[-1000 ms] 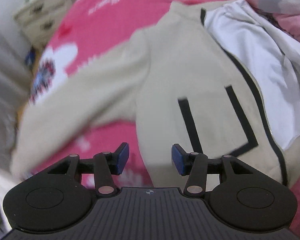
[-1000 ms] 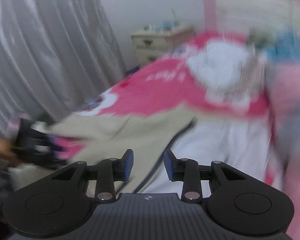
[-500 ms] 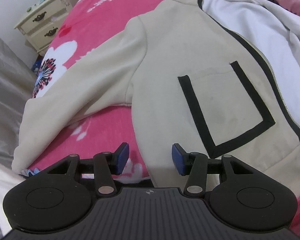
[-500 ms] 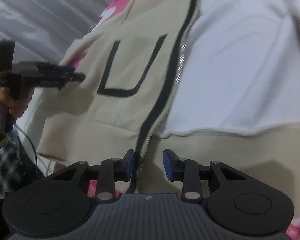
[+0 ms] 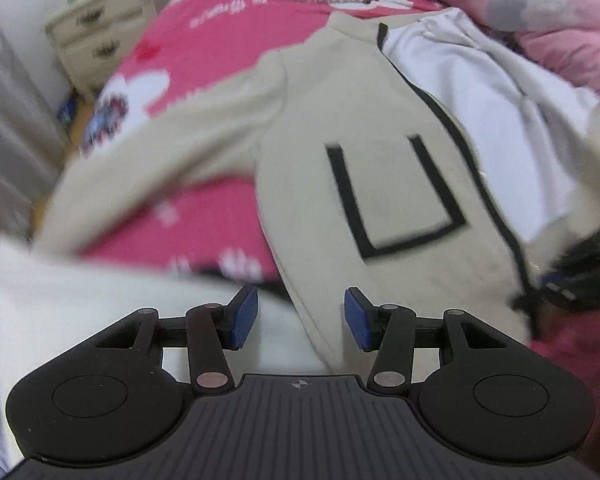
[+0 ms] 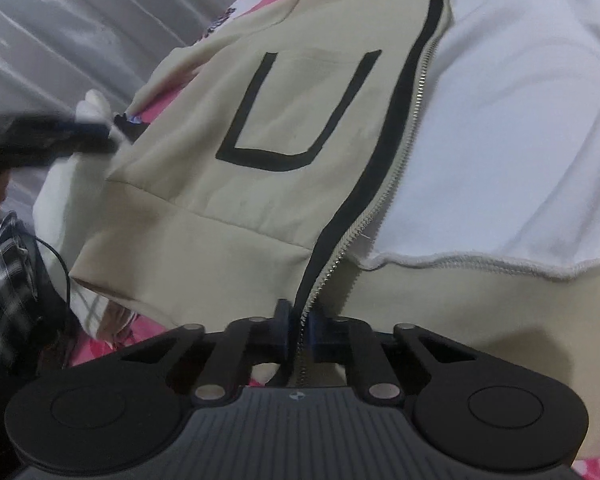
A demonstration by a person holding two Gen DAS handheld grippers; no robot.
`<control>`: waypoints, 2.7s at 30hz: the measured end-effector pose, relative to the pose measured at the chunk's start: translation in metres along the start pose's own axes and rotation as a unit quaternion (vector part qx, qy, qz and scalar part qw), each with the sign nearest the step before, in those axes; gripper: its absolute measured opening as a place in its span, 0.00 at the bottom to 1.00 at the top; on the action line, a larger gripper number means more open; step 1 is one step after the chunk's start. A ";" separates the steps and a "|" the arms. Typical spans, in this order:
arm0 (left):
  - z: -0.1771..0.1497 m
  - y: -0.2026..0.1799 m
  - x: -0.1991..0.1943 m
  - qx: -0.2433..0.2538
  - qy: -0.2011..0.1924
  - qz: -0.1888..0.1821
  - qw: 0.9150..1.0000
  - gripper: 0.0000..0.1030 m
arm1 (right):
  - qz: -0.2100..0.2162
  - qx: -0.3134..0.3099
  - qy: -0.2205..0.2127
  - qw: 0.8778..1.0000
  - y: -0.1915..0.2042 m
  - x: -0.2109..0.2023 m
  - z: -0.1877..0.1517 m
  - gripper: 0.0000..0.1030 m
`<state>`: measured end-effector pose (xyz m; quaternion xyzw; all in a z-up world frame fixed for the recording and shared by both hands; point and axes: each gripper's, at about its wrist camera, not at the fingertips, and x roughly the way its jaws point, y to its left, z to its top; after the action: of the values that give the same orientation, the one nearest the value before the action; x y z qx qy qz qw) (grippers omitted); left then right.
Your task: Fold clothes
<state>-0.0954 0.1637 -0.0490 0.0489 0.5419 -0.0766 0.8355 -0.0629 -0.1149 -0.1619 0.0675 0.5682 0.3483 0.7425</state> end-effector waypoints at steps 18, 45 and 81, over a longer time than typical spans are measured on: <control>-0.051 -0.043 0.022 0.136 0.030 0.072 0.988 0.47 | -0.056 -0.071 0.009 0.996 0.014 -0.005 -0.009 0.07; -0.027 -0.053 0.011 0.177 -0.028 0.035 0.983 0.53 | -0.044 -0.131 -0.148 0.979 0.012 -0.068 -0.041 0.29; 0.001 -0.236 0.112 0.179 -0.085 -0.172 0.965 0.52 | -0.107 0.191 -0.460 0.861 -0.151 -0.221 -0.056 0.07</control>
<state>-0.0923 -0.0770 -0.1508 0.0969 0.4462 -0.3190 0.8305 -0.0711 -0.3752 -0.0801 0.2996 0.2214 0.0806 0.9245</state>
